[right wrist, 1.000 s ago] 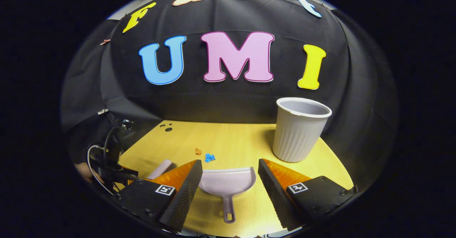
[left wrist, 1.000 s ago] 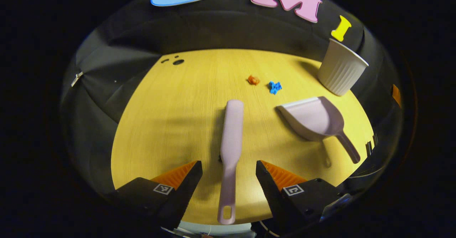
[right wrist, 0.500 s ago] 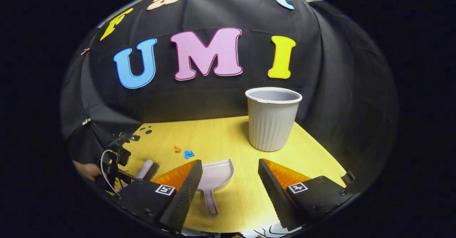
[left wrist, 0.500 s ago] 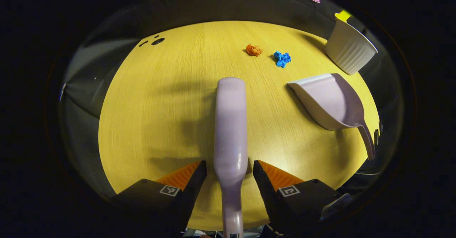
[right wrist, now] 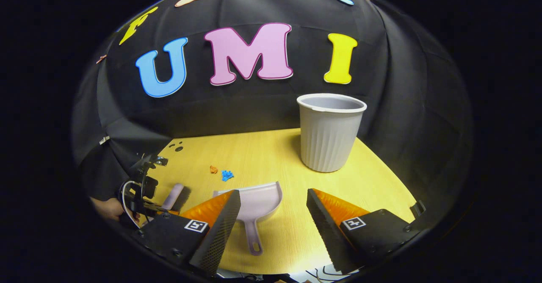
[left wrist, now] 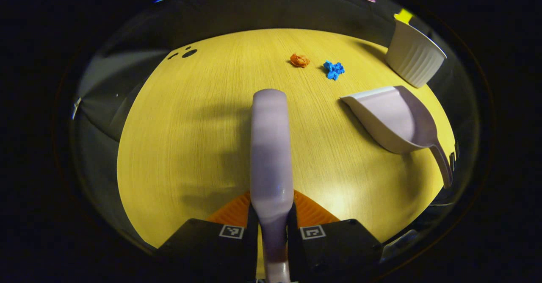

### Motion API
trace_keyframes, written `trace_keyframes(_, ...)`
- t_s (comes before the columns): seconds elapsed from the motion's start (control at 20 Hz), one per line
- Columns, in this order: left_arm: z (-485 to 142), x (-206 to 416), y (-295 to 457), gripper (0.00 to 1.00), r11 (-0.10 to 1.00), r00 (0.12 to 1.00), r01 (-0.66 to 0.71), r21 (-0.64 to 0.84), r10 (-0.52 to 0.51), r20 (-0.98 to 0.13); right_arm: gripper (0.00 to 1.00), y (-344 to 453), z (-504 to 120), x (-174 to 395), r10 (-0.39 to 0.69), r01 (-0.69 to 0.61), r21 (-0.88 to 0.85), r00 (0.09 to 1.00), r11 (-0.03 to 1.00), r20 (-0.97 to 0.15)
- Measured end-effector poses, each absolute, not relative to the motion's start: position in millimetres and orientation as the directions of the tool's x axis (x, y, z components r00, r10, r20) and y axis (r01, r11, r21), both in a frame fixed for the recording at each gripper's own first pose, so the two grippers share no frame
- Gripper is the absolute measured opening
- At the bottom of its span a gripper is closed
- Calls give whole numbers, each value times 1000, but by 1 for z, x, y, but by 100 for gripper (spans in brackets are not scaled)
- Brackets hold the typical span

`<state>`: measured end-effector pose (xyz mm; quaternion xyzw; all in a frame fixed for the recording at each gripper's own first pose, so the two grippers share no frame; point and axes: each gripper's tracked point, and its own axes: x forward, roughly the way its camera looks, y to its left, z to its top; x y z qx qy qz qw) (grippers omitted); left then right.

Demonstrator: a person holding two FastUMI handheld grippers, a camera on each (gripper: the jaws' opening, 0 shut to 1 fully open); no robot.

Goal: Pick up the small broom and dustpan from the desktop, sweep the trash into the dustpan with the broom, and then empty the trash into the garbage bin.

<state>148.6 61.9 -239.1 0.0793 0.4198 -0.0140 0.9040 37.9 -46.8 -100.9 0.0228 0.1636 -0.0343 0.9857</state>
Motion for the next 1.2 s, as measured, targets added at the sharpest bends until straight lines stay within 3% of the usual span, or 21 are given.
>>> trace_keyframes(0.2,-231,139,64,27,996,681,79,46,-20,-732,99,-33,-120,49,3,25,64,916,998,-400)
trace_keyframes(0.55,-191,97,63,27,998,759,60,33,-24,-650,99,-28,-171,66,48,-4,77,816,997,-576)
trace_keyframes(0.7,-174,87,48,27,995,795,93,-24,-88,-601,99,-25,-198,66,79,-25,91,750,996,-657)
trace_keyframes(1.05,-155,64,47,27,998,817,52,-47,-70,-572,99,-15,-266,69,94,-89,49,619,995,-780)
trace_keyframes(1.1,-158,60,49,27,998,811,41,-36,-55,-582,92,-13,-274,69,94,-95,46,599,994,-795)
trace_keyframes(1.15,-161,55,49,26,999,806,31,-32,-44,-590,98,-13,-283,71,92,-94,46,581,995,-809)
trace_keyframes(1.2,-163,53,49,26,999,802,21,-36,-39,-597,98,-12,-290,71,91,-90,49,560,995,-823)
